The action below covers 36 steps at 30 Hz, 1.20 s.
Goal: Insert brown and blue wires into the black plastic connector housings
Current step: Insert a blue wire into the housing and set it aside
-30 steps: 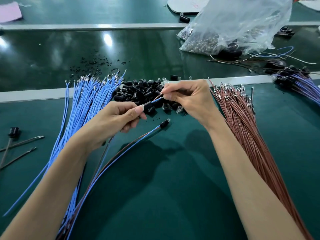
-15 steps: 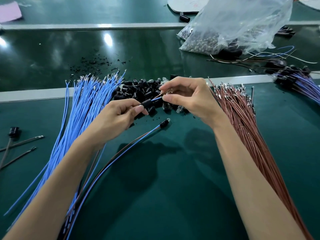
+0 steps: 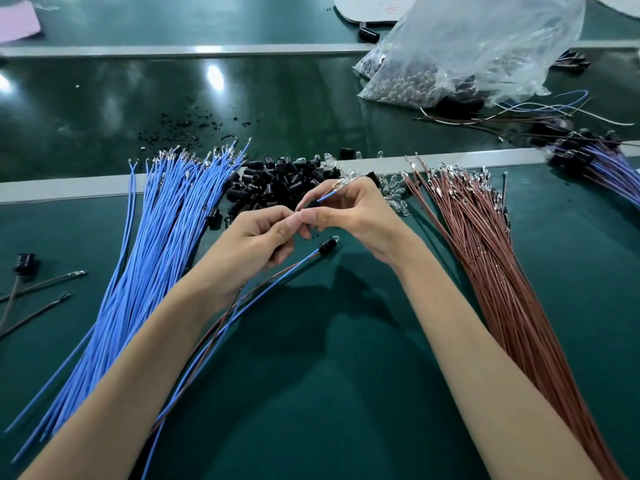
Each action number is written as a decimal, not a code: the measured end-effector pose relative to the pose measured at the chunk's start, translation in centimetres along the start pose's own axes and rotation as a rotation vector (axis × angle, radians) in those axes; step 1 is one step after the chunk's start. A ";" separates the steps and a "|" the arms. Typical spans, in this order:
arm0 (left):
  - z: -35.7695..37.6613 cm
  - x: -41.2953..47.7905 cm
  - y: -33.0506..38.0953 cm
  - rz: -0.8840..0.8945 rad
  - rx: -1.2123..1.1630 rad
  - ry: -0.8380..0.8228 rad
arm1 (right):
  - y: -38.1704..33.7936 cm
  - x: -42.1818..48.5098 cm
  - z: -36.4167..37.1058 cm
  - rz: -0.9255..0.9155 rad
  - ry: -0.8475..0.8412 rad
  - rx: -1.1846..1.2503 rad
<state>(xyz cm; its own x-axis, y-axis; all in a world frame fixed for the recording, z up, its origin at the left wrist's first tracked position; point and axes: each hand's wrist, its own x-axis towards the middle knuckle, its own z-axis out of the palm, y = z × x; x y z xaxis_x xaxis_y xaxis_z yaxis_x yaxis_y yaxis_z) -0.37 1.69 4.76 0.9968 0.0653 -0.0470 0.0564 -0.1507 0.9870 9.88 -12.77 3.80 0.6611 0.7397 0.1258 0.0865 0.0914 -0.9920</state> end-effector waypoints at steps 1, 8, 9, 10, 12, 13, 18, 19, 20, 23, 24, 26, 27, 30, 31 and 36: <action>-0.1 0.0 0.0 -0.002 0.002 0.000 | 0.0 0.0 0.0 -0.009 0.010 0.003; -0.7 0.1 -0.5 -0.044 -0.004 0.018 | -0.2 0.0 -0.6 -0.032 0.155 0.086; -0.6 0.1 -0.5 -0.050 -0.001 0.014 | -0.1 0.0 -0.6 -0.036 0.164 0.091; -0.6 0.1 -0.5 -0.055 0.004 0.012 | 0.0 0.0 -0.6 -0.039 0.172 0.096; -0.7 0.2 -0.4 -0.063 0.018 0.011 | 0.1 0.0 -0.6 -0.044 0.182 0.111; -0.8 0.2 -0.3 -0.068 0.024 0.011 | 0.2 0.0 -0.5 -0.046 0.186 0.121; -1.1 -0.1 -0.2 -0.078 0.097 0.048 | 0.0 0.1 -0.4 -0.040 0.135 0.082; -1.1 -0.1 -0.1 -0.073 0.124 0.057 | -0.2 0.1 -0.5 -0.032 0.102 0.062; -1.2 -0.1 0.0 -0.064 0.137 0.060 | -0.3 0.1 -0.7 -0.022 0.073 0.045; -1.1 0.0 0.5 -0.012 0.126 0.048 | -0.8 0.0 -1.0 0.006 0.016 -0.018; -1.0 0.0 0.6 0.015 0.138 0.052 | -0.9 0.0 -1.0 0.011 0.006 -0.049; -0.8 0.0 0.6 0.070 0.198 0.075 | -1.1 0.0 -1.1 0.010 -0.003 -0.101; -0.7 -0.1 0.5 0.087 0.221 0.085 | -1.2 0.0 -1.0 0.005 -0.009 -0.115; -0.7 -0.2 0.4 0.107 0.284 0.078 | -1.5 -0.1 -0.9 0.000 -0.041 -0.128; -0.7 -0.2 0.3 0.107 0.309 0.084 | -1.6 -0.1 -0.9 -0.005 -0.047 -0.135; -0.9 0.0 0.0 0.071 0.328 0.153 | -1.7 -0.1 -0.7 -0.050 -0.031 -0.215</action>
<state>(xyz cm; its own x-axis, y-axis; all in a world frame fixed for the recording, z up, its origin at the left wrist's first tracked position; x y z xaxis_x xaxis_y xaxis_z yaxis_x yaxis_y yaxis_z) -0.44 2.53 4.90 0.9800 0.1869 0.0679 0.0277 -0.4665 0.8841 10.14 -13.48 5.51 0.6287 0.7585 0.1713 0.2775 -0.0131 -0.9606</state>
